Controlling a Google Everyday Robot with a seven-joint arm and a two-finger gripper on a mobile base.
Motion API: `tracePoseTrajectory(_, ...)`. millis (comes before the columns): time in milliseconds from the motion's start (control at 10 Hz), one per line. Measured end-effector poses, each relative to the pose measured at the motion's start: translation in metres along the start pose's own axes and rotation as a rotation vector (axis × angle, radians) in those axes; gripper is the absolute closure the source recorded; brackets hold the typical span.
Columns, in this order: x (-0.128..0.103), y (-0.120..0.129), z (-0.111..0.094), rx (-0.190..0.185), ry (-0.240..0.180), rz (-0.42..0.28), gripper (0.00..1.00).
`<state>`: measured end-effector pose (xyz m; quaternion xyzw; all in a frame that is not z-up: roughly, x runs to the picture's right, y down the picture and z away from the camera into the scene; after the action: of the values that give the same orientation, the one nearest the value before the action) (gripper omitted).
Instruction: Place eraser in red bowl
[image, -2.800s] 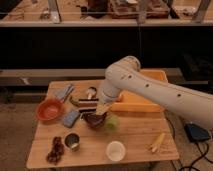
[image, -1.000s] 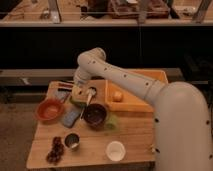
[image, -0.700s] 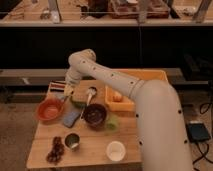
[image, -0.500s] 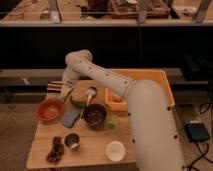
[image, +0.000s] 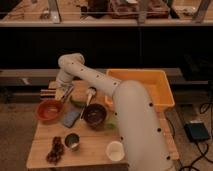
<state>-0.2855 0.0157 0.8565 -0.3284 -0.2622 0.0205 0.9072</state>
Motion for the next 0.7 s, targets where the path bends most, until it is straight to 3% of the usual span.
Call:
tracePoseTrajectory(400, -0.004, 0.013, 0.011, -0.030, 0.080, -0.044, 0.98)
tracePoseTrajectory(700, 0.005, 0.019, 0.027, -0.056, 0.125, -0.029, 0.71)
